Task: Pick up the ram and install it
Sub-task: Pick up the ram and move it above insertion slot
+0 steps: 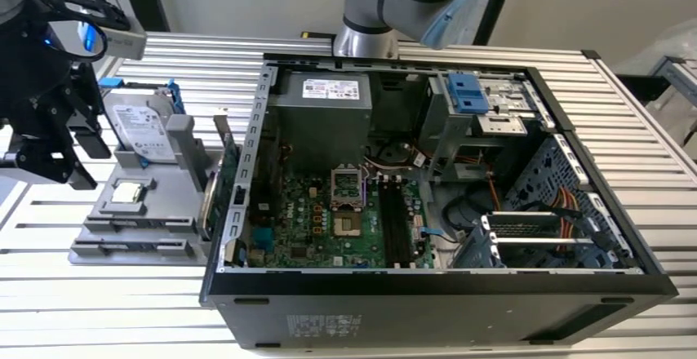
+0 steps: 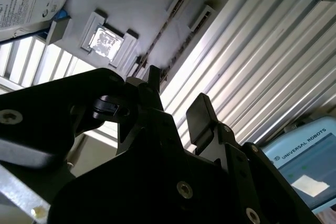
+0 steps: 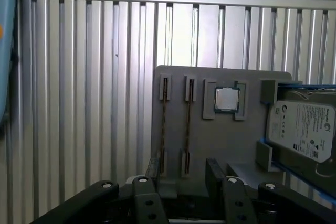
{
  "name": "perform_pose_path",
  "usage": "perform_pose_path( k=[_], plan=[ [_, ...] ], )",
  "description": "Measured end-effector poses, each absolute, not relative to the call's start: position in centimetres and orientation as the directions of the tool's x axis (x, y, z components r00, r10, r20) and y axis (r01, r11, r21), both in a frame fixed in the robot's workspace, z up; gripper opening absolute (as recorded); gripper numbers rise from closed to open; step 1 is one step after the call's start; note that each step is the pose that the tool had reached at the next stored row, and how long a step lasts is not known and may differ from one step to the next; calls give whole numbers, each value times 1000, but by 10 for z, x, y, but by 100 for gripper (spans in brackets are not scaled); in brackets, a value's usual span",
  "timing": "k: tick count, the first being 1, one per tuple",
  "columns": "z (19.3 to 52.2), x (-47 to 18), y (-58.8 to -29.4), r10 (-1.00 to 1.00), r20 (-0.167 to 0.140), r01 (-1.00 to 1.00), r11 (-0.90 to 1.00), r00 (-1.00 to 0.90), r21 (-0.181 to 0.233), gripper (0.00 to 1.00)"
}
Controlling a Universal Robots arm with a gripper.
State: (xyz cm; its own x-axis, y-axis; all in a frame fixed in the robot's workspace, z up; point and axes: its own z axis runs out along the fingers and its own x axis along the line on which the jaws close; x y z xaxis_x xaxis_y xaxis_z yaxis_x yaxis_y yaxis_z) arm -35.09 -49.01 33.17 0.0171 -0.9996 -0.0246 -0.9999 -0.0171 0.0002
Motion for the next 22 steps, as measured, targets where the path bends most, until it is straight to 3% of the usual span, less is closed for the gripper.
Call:
perform_pose_path(
  k=[22],
  plan=[
    [312, -351, -490, -1000, -25, -1000, -16, 16, 2, 100]
  ],
)
